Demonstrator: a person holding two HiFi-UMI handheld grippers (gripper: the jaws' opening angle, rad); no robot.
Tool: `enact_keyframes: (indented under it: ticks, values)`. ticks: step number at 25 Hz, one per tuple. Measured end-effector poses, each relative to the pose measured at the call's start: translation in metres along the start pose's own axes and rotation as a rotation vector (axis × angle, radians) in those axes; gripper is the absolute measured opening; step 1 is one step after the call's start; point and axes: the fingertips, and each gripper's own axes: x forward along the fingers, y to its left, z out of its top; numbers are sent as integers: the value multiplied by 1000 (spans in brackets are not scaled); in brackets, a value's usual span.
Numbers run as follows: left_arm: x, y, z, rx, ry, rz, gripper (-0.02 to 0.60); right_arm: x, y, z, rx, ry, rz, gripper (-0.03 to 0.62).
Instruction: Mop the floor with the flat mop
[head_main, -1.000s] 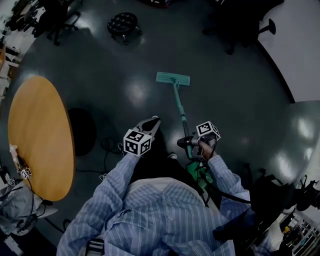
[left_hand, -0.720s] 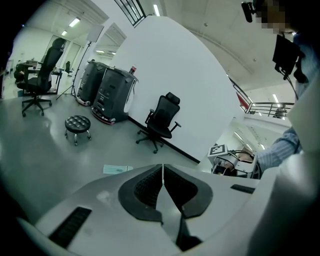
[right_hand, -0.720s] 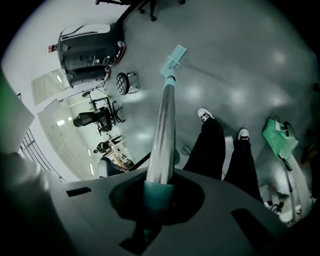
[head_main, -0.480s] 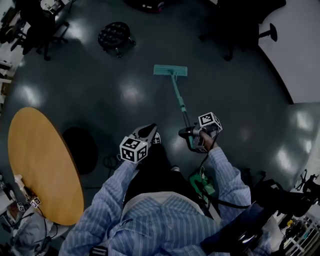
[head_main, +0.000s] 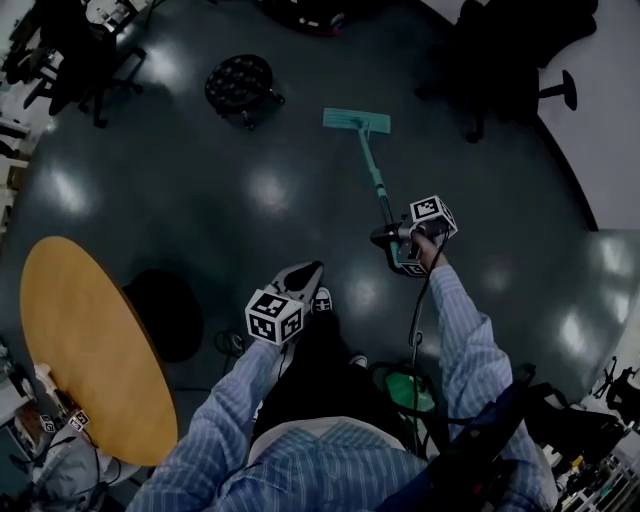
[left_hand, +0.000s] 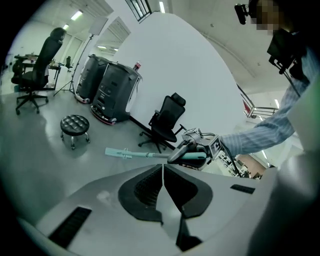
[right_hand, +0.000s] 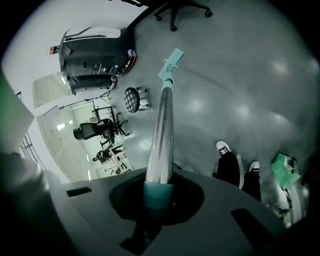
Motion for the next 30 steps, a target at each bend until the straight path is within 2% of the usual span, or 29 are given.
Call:
enact_keyframes:
  ticks: [4,8,16,22,30]
  values:
    - [-4,17,6,-45,-33,26,14,8,29,43,-20,-27,-31,17]
    - [-6,27,-4,-77,-33,49,14,15,46,85,-36,-31,-37,17]
    - [-16,34,-27,-100,0,52,14,31,85,122,-24,-70,-29,17]
    - [-16,28,-22,-74,-3,37,14,33,80,105,-28,-68,-48,17]
    - [-23,15,-18,-47,-20,21,14,23,39,58,-27,-49,-56,17]
